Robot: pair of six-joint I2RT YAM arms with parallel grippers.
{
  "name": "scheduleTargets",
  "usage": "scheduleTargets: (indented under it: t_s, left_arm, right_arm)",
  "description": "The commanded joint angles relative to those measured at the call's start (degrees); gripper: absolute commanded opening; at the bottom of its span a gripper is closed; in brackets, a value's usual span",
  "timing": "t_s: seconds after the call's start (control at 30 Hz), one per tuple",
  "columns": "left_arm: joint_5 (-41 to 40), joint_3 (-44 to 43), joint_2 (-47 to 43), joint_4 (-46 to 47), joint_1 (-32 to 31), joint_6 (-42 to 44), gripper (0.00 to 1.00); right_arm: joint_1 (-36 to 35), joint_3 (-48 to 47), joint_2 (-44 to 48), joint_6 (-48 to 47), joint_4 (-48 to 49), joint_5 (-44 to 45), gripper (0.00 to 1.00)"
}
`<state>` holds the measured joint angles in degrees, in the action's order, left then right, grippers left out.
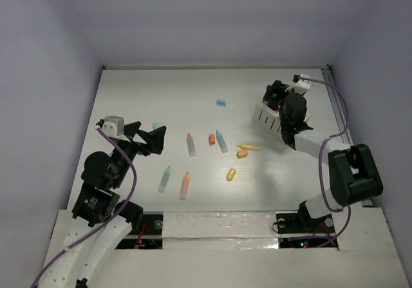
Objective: Sort the stationery into containers
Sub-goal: Place the pen in the storage box, then pick up the pen from the center of the board.
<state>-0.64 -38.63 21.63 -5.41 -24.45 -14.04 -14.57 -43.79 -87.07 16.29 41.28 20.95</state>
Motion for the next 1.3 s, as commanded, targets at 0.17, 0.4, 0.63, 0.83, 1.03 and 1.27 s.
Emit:
scheduleTargets:
  t_s: [0.17,0.4,0.63,0.83,1.03,1.27]
  left_arm:
    - [0.29,-1.53,-0.01,3.13,-0.34,-0.28,0.99]
    - [0.29,-1.53,0.70,3.12,-0.34,-0.28,0.99]
    - [0.38,-1.53,1.40,3.12,-0.34,-0.20,0.99]
    - [0.29,-1.45,1.84,3.12,-0.34,-0.20,0.99]
    - [0.29,-1.62,2.28,3.04,-0.34,-0.28,0.99]
    - [0.29,-1.62,2.81,3.12,-0.34,-0.37,0.98]
  right_arm:
    - [-1.60,-6.92,7.78,0.67,-10.41,-9.06,0.73]
    - [-14.42,-12.02,7.27,0.49,-26.59,-14.36,0.26]
    - [-20.41,-14.56,-0.99,2.51,-32.65,-18.22,0.15]
    - [-22.52,-18.78,-7.06,1.20,-41.88,-18.48,0.35]
    - [-24.10,-21.94,-13.81,0.67,-47.51,-19.90,0.61]
    - [-25.16,-24.94,-18.83,0.40,-50.50,-15.95,0.59]
